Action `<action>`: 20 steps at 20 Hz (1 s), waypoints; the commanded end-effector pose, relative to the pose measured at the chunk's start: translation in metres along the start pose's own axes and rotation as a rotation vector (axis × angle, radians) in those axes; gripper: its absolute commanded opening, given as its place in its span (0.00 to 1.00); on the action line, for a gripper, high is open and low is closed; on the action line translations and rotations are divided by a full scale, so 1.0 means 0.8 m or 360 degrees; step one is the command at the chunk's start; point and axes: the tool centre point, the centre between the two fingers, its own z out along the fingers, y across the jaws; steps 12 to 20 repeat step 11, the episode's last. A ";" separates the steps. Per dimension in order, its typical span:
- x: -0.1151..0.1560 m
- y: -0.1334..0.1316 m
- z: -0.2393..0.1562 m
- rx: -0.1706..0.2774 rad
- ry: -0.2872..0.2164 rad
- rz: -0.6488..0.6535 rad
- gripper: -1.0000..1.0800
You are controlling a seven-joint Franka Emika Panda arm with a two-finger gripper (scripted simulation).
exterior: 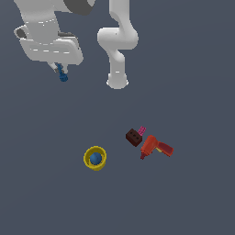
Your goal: Pick up a designated object from a clutter of objects.
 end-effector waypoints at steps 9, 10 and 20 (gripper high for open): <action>0.012 0.030 -0.029 -0.0001 -0.0001 -0.0003 0.00; 0.012 0.031 -0.030 -0.0001 -0.0001 -0.0003 0.00; 0.012 0.031 -0.030 -0.0001 -0.0001 -0.0003 0.00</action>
